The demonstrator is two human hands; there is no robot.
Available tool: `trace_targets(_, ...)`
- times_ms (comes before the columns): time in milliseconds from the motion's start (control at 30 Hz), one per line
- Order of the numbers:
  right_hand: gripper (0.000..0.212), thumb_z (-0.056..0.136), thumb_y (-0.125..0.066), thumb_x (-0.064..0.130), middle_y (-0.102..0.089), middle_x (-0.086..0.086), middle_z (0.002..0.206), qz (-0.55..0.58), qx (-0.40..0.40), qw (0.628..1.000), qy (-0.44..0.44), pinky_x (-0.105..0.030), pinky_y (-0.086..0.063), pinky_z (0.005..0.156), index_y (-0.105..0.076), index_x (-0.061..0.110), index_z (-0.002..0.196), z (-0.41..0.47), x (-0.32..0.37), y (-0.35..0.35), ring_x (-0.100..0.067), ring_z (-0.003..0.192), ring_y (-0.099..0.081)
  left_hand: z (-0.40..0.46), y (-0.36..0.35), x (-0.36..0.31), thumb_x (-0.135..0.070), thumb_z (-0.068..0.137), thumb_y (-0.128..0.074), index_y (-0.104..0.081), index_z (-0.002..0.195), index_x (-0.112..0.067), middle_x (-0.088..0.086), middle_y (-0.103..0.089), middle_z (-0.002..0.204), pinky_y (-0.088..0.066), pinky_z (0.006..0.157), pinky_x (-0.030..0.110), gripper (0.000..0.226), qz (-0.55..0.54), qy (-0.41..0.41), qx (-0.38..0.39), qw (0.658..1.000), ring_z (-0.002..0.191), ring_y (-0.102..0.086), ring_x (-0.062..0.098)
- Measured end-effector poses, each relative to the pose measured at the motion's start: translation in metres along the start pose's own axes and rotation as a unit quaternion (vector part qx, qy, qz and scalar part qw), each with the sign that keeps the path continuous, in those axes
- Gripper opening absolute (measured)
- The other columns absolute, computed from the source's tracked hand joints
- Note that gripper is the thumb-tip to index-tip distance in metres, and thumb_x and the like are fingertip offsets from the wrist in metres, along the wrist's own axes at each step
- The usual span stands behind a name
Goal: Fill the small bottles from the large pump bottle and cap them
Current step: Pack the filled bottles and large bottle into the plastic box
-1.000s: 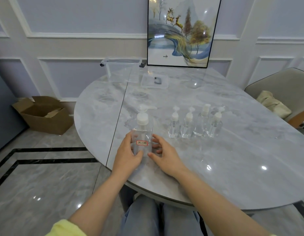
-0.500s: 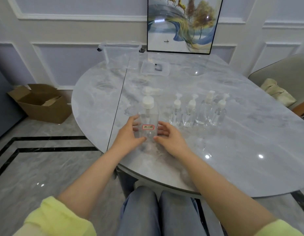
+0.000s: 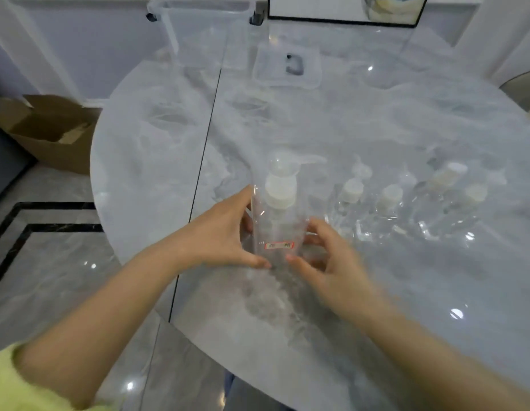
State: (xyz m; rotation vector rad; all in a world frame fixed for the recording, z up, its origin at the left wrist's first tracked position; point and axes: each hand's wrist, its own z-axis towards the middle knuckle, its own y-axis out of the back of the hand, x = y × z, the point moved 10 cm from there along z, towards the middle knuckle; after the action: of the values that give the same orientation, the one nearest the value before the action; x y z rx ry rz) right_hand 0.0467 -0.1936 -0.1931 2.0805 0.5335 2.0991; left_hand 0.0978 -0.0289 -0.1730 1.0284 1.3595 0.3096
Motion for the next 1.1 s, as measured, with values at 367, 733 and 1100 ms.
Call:
trace_targets(367,0.054,0.089,-0.075,0.004,-0.067,0.006,0.129,0.003,0.044,0.979,-0.202,-0.022,-0.052,0.1,-0.059,0.024,0.136,-0.014,0.018,0.014,-0.007,0.117,-0.065,-0.005,0.017,-0.016,-0.028,0.073,-0.091,-0.033,0.142,-0.047,-0.018,-0.045,0.141,-0.038,0.092,0.002,0.093,-0.038,0.041,0.232,0.971,0.114,-0.051,-0.009)
trace_targets(733,0.029,0.094,-0.071,0.014,-0.073,0.008,0.11,0.053,-0.098,0.93,-0.351,-0.035,-0.057,0.097,-0.068,0.027,0.119,-0.061,0.054,0.102,-0.01,0.102,-0.069,0.022,0.106,-0.065,-0.019,0.103,-0.057,-0.059,0.136,-0.033,-0.015,-0.064,0.13,-0.046,0.102,0.023,0.036,-0.086,0.104,0.203,0.97,0.12,-0.061,0.008)
trace_targets(1100,0.057,0.091,-0.064,-0.004,-0.066,-0.002,0.102,0.091,-0.255,0.912,-0.308,-0.04,-0.064,0.075,-0.052,0.018,0.143,-0.041,0.078,0.133,-0.019,0.079,-0.066,0.048,0.094,-0.121,-0.025,0.1,-0.063,-0.066,0.131,-0.021,-0.006,-0.068,0.129,-0.043,0.096,0.019,0.031,-0.078,0.088,0.228,0.966,0.121,-0.061,0.014)
